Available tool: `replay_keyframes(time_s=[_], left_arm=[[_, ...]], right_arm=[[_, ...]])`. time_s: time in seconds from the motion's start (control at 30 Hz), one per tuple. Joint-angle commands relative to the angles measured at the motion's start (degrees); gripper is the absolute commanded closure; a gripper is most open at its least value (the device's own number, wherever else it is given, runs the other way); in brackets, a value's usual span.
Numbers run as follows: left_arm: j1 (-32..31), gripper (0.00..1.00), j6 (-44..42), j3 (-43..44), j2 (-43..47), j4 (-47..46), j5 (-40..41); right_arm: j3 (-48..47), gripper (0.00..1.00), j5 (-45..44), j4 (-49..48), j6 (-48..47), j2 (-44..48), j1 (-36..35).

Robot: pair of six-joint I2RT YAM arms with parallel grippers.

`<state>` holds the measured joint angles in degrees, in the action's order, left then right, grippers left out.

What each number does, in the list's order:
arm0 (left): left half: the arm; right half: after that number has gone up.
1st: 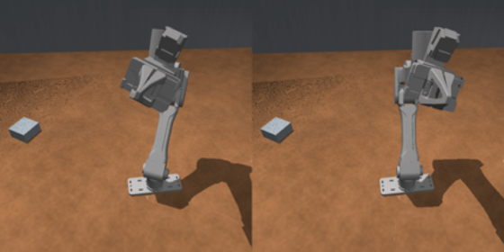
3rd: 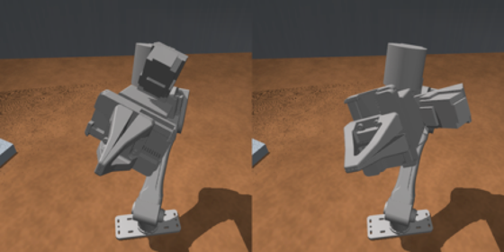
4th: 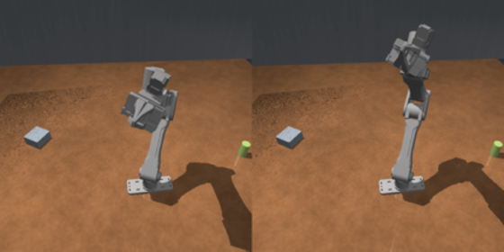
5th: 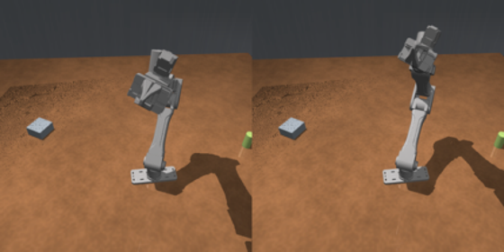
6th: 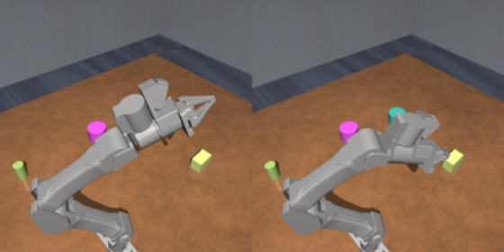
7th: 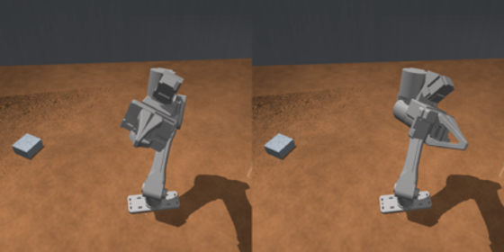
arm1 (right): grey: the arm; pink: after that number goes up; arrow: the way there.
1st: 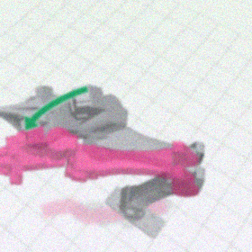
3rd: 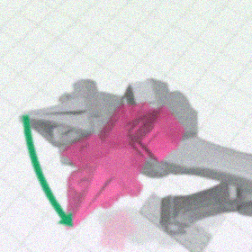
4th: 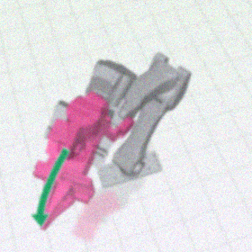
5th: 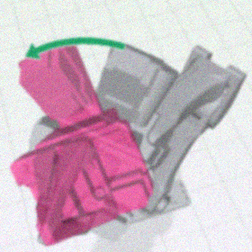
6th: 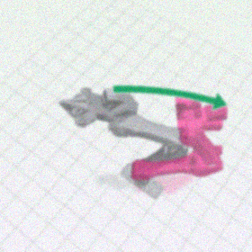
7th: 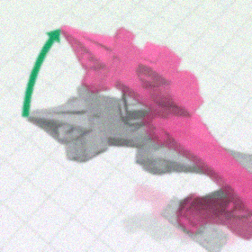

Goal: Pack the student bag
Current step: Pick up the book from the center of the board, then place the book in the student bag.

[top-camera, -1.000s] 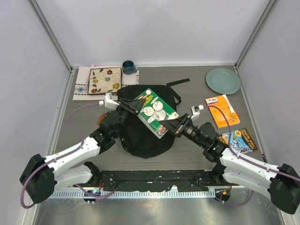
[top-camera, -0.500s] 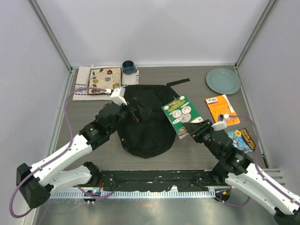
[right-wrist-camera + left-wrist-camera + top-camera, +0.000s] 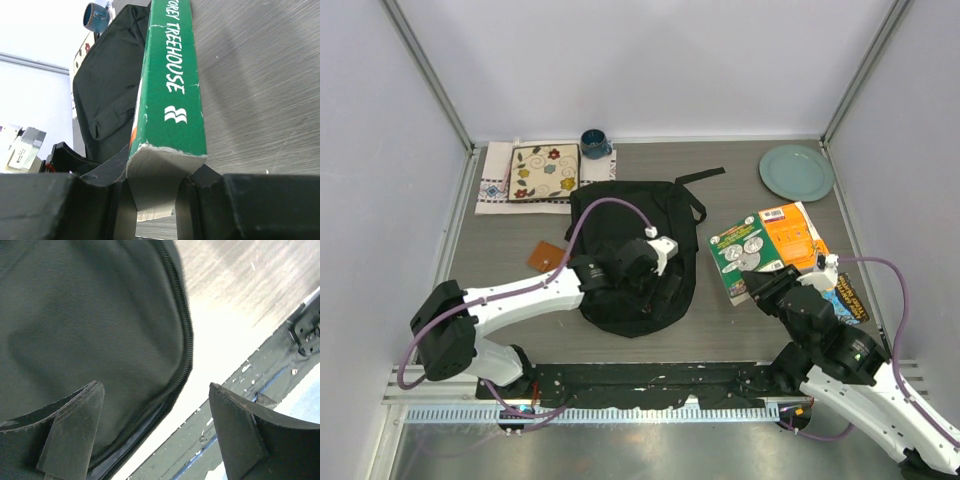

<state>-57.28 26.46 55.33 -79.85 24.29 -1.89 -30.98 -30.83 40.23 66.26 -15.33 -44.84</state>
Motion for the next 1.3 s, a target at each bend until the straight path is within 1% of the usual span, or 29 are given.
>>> replay_keyframes(time_s=[0.0,0.03,0.07,0.13,0.27,0.43,0.5,0.6,0.63,0.83,0.9,0.93,0.97,1.0,1.07,1.1,1.17,1.2,1.27], left_arm=[[-2.14,0.12,-2.99,4.61,-2.14,0.23,-0.57],[-2.57,0.13,-2.9,4.87,-3.37,0.14,-0.48],[-2.66,0.17,-3.08,5.22,-3.99,0.14,-0.4],[-3.1,0.21,-3.25,5.84,-5.65,0.23,-0.13],[-3.37,0.33,-3.08,6.46,-7.42,0.4,1.1],[-3.46,0.44,-3.08,6.63,-8.03,0.05,1.45],[-3.46,0.45,-3.25,6.81,-8.39,-0.12,1.36],[-3.46,0.51,-3.34,7.25,-9.26,-0.21,1.36],[-3.46,0.56,-3.43,7.51,-9.53,-0.21,1.36],[-3.46,0.7,-3.43,8.3,-11.73,-0.04,1.28],[-3.46,0.7,-3.34,8.3,-12.08,0.05,1.45],[-3.46,0.73,-3.34,8.3,-12.25,-0.04,1.45],[-3.46,0.74,-3.34,8.3,-12.43,-0.04,1.36],[-3.46,0.73,-3.17,8.21,-12.52,0.05,1.36],[-3.46,0.66,-2.9,8.13,-12.61,-0.12,1.36],[-3.46,0.66,-2.9,7.95,-12.61,-0.12,2.76],[-3.46,0.66,-2.82,7.86,-12.61,-0.3,2.77],[-3.46,0.69,-2.82,7.95,-12.78,-0.3,2.51],[-3.46,0.7,-2.82,7.86,-12.87,-0.65,2.16]], right_arm=[[-3.65,1.0,-3.45,-2.0,0.45,1.88,0.02],[-3.73,1.0,-3.54,-1.47,0.45,1.97,0.02],[-3.91,1.0,-3.36,-1.21,0.45,1.89,0.02],[-3.91,1.0,-3.27,-1.03,0.54,2.06,0.02],[-3.91,1.0,-2.92,-1.03,0.45,2.15,0.02],[-3.47,1.0,-2.75,-1.12,0.54,2.15,0.02],[-3.3,1.0,-2.66,-1.12,0.63,2.41,0.02],[-3.12,1.0,-2.66,-0.94,0.98,2.85,0.02],[-3.03,1.0,-2.66,-0.77,0.98,3.03,0.02],[-2.77,1.0,-2.83,-0.33,1.15,3.56,0.02],[-2.77,1.0,-2.83,-0.32,1.24,3.64,0.02],[-2.77,1.0,-2.83,-0.33,1.24,3.73,0.02],[-2.77,1.0,-2.83,-0.24,1.15,3.64,0.02],[-2.68,1.0,-2.83,-0.24,1.24,3.73,0.02],[-2.68,1.0,-2.75,-0.24,1.24,3.73,0.02],[-2.68,1.0,-2.75,-0.41,1.24,3.64,0.02],[-2.59,1.0,-2.83,-0.41,1.24,3.64,0.02],[-2.59,1.0,-2.75,-0.41,1.24,3.73,0.02],[-2.5,1.0,-2.66,-0.41,1.24,3.73,0.02]])
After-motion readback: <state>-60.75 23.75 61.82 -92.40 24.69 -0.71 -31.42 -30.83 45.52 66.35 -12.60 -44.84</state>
